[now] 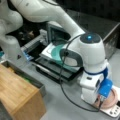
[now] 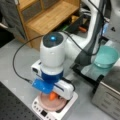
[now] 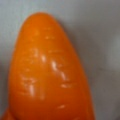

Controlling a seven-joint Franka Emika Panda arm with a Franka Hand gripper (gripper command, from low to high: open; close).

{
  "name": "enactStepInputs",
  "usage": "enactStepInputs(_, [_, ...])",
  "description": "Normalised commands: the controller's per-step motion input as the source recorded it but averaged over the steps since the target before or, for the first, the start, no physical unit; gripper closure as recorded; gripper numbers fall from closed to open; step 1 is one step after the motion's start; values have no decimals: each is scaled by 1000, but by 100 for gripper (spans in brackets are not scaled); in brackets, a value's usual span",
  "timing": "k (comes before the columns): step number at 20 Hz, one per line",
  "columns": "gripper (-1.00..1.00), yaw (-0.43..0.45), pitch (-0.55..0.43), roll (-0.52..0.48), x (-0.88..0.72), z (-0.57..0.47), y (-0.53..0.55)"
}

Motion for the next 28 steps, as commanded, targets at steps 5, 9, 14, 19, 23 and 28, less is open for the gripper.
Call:
enactStepInputs(5, [-100,-98,11,-6,-98,-10,-46])
enactStepInputs(9, [-100,-103,13,-16,-193,-13,-54])
enactStepInputs(14, [-100,-114,1,-16,-234,-61,-49])
enactStepInputs(19, [-100,-122,-24,-9,-240,-98,-12])
enactStepInputs(23, [-100,-110,-52,-17,-213,-91,2])
enactStepInputs(28, [-100,-108,-74,-20,-177,-83,6])
